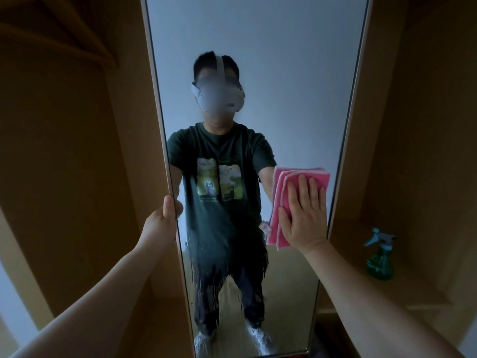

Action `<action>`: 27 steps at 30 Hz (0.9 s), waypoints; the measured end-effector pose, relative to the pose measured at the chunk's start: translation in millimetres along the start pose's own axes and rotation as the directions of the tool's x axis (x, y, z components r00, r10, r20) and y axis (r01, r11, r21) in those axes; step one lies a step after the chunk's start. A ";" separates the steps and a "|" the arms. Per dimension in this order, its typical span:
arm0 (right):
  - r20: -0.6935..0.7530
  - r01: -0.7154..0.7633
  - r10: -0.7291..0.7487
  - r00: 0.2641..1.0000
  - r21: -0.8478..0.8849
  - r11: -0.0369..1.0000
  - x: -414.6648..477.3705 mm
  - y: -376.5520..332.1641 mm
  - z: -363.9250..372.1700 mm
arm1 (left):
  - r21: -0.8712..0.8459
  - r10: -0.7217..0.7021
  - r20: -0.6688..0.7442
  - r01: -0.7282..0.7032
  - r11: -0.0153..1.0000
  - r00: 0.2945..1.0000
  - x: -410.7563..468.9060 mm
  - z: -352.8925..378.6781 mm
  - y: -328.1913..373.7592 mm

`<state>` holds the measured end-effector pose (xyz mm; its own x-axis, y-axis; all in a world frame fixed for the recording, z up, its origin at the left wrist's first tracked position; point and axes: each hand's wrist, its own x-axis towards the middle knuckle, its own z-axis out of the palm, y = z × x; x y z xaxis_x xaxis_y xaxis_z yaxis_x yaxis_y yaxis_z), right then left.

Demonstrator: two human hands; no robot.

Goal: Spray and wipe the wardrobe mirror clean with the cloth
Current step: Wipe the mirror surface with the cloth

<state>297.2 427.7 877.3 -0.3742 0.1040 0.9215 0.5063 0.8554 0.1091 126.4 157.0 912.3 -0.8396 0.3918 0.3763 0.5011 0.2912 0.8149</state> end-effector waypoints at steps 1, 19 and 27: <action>-0.007 0.005 -0.005 1.000 0.001 1.000 3.1 1.1 -1.4 | 0.000 -0.005 -0.003 0.005 1.000 1.000 -0.1 0.1 0.2; -0.145 -0.066 0.061 0.988 -0.026 0.998 135.8 39.0 -44.6 | -0.003 0.013 -0.010 -0.013 1.000 1.000 0.9 0.1 -4.0; -0.126 -0.061 0.056 0.990 -0.037 0.997 111.9 39.0 -35.8 | -0.015 0.043 -0.048 -0.044 0.999 0.998 -0.6 4.5 -5.8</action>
<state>302.9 454.4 998.0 -0.2442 0.0871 0.9658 0.5564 0.8283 0.0659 124.9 159.0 905.3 -0.8265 0.3612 0.4318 0.5340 0.2604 0.8044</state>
